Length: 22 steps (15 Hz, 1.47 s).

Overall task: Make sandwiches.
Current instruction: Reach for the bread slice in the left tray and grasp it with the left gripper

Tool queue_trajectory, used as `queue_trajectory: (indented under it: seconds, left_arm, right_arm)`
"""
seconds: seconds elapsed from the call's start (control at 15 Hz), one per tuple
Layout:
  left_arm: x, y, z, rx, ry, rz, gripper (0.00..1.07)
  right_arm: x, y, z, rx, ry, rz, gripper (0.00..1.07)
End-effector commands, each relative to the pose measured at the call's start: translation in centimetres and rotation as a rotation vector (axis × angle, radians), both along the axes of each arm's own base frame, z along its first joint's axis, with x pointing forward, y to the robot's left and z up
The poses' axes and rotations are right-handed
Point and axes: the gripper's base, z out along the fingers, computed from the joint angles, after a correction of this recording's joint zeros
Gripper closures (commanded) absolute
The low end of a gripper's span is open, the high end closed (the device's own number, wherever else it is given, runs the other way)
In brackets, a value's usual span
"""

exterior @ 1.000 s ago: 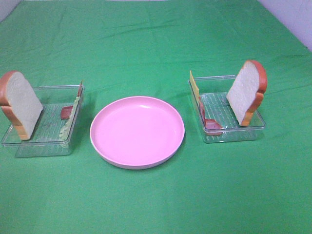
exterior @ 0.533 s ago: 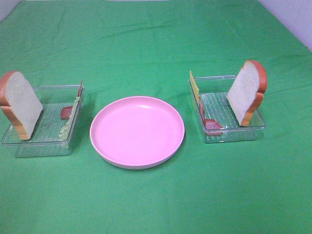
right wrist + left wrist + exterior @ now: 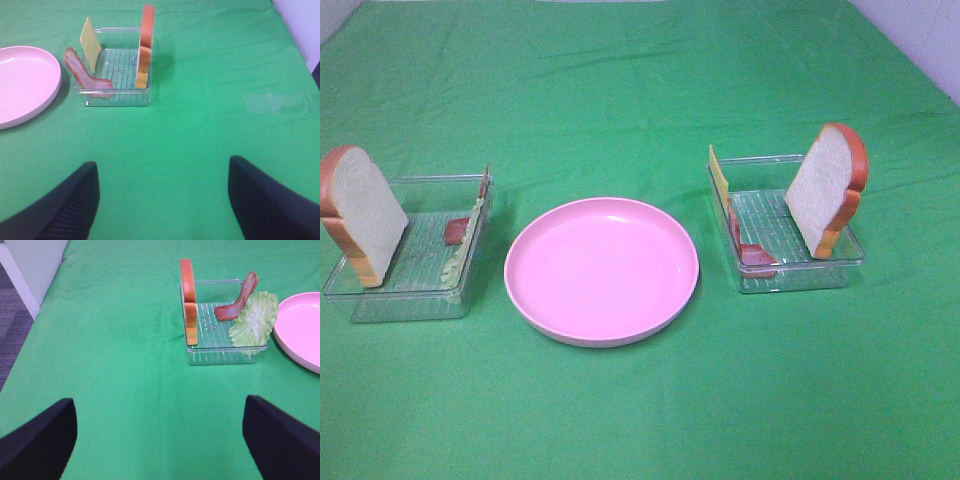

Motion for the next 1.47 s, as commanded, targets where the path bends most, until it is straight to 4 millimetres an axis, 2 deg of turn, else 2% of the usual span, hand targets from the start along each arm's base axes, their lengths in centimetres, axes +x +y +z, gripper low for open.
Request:
queue_trajectory:
  seconds: [0.07, 0.6, 0.87, 1.0, 1.2, 1.27, 1.47]
  left_arm:
    - [-0.3, 0.0, 0.1, 0.003, -0.031, -0.001, 0.22]
    - [-0.2, 0.2, 0.1, 0.028, -0.036, 0.012, 0.22]
    - [0.4, 0.2, 2.6, 0.035, -0.113, 0.005, 0.22]
    - [2.5, 0.1, 4.2, 0.038, -0.095, 0.000, 0.22]
    - [7.3, 0.0, 6.3, 0.038, 0.037, -0.004, 0.22]
    - [11.9, -0.2, 7.2, 0.023, 0.167, -0.004, 0.22]
    - [17.7, -0.4, 7.8, 0.017, 0.300, -0.006, 0.22]
  right_arm:
    - [-0.1, 0.0, 0.0, -0.014, -0.022, 0.005, 0.38]
    - [-0.1, 0.0, 0.0, -0.014, -0.022, 0.005, 0.38]
    - [-0.1, 0.0, 0.0, -0.014, -0.022, 0.005, 0.38]
    - [-0.1, 0.0, 0.0, -0.014, -0.022, 0.005, 0.38]
    - [-0.1, 0.0, 0.0, -0.014, -0.022, 0.005, 0.38]
    - [-0.1, 0.0, 0.0, -0.014, -0.022, 0.005, 0.38]
    - [-0.1, 0.0, 0.0, -0.014, -0.022, 0.005, 0.38]
